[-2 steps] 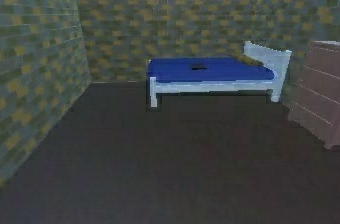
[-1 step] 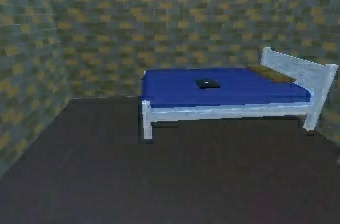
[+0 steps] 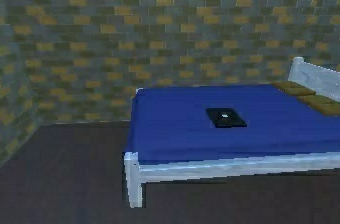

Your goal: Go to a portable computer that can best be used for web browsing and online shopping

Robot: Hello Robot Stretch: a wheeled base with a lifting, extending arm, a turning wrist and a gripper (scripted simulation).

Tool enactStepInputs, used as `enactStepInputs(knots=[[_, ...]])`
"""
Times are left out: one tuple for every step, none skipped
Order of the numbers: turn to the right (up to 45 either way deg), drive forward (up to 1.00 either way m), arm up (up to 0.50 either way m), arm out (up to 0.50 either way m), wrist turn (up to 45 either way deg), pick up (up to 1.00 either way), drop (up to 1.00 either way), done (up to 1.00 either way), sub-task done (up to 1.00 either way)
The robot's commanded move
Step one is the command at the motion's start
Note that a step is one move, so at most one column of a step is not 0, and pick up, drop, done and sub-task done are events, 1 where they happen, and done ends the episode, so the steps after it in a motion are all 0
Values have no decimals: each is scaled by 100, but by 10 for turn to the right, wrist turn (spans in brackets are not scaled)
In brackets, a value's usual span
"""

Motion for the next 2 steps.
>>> enactStepInputs(knots=[[0,70,0,0,0,0,0,0,0],[270,0,0,0,0,0,0,0,0]])
